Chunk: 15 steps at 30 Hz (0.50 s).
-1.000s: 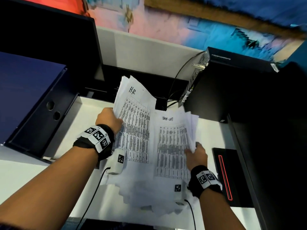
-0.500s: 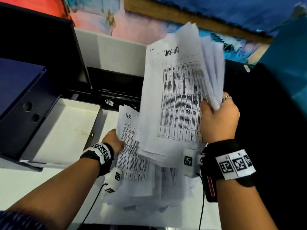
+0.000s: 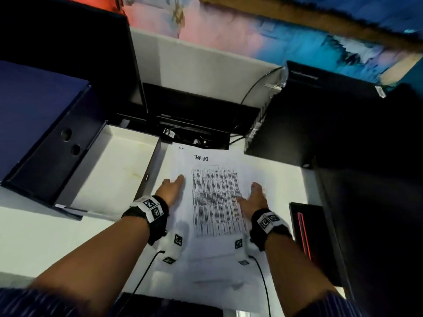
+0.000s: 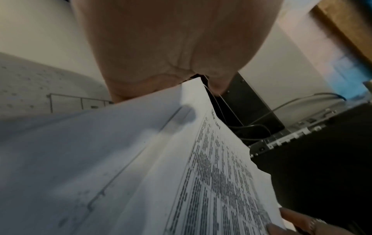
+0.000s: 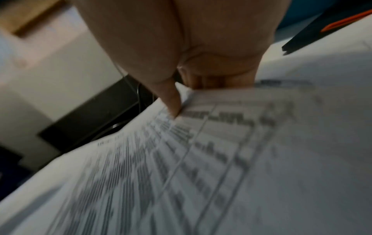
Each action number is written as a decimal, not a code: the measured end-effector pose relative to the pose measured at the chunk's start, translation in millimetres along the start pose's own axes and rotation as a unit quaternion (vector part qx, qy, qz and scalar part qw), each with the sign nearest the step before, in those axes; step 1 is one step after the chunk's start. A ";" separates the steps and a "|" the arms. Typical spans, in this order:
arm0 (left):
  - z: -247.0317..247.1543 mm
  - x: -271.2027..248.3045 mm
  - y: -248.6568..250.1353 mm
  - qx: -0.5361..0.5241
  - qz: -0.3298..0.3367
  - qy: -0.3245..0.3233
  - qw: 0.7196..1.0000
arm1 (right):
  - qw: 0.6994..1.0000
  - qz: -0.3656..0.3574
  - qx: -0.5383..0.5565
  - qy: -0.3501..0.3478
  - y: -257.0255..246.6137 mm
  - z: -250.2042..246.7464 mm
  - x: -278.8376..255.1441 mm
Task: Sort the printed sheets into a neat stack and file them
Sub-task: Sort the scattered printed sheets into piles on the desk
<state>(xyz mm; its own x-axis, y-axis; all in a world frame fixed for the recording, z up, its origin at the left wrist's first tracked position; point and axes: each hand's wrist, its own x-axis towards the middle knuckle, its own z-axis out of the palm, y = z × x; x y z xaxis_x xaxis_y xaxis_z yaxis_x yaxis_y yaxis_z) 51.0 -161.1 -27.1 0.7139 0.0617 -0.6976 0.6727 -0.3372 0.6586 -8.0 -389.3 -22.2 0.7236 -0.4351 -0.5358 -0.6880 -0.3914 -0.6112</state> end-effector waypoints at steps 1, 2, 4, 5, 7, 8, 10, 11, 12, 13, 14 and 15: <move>2.9 1.1 -2.0 0.044 0.005 0.002 0.999 | 0.999 0.015 -0.034 0.026 2.2 10.1 -1.3; 6.2 1.7 -3.8 0.090 0.011 0.013 0.996 | 0.997 0.023 -0.063 0.044 2.1 18.4 -4.3; 9.7 3.8 -6.6 0.160 0.039 0.036 0.986 | 0.995 0.025 -0.087 0.044 1.4 37.8 -9.2; 10.7 6.2 -7.9 0.182 0.049 0.040 0.981 | 0.995 0.023 -0.089 0.023 0.8 46.2 -13.0; 10.0 8.1 -8.3 0.213 0.059 0.045 0.974 | 0.998 0.011 -0.059 -0.014 1.4 56.2 -16.4; 8.7 6.7 -6.6 0.215 0.064 0.052 0.973 | 0.998 0.001 -0.057 -0.011 3.6 57.2 -15.8; 4.9 3.9 -0.5 0.185 0.095 0.074 0.975 | 0.994 0.002 -0.097 0.044 10.3 49.3 -14.1; 1.2 1.0 4.6 0.165 0.116 0.088 0.975 | 0.989 0.022 -0.121 0.082 16.3 44.5 -12.3; -4.0 -3.1 12.6 0.154 0.136 0.103 0.973 | 0.984 0.054 -0.125 0.114 21.0 39.4 -11.3; -10.3 -5.6 20.5 0.153 0.157 0.125 0.968 | 0.980 0.088 -0.116 0.133 25.1 36.6 -10.9; -17.8 -8.4 28.7 0.152 0.178 0.150 0.961 | 0.978 0.112 -0.106 0.143 28.6 35.5 -10.0; -25.7 -9.9 37.1 0.145 0.195 0.174 0.954 | 0.976 0.123 -0.102 0.145 30.0 35.6 -10.0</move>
<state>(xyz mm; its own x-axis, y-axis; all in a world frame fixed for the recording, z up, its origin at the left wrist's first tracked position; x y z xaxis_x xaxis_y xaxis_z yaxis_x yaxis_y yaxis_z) 73.9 -150.0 11.5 0.9545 0.1702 -0.2450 0.2961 -0.6403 0.7087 -33.8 -367.9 -55.9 0.5089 -0.7364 -0.4458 -0.8573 -0.3870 -0.3394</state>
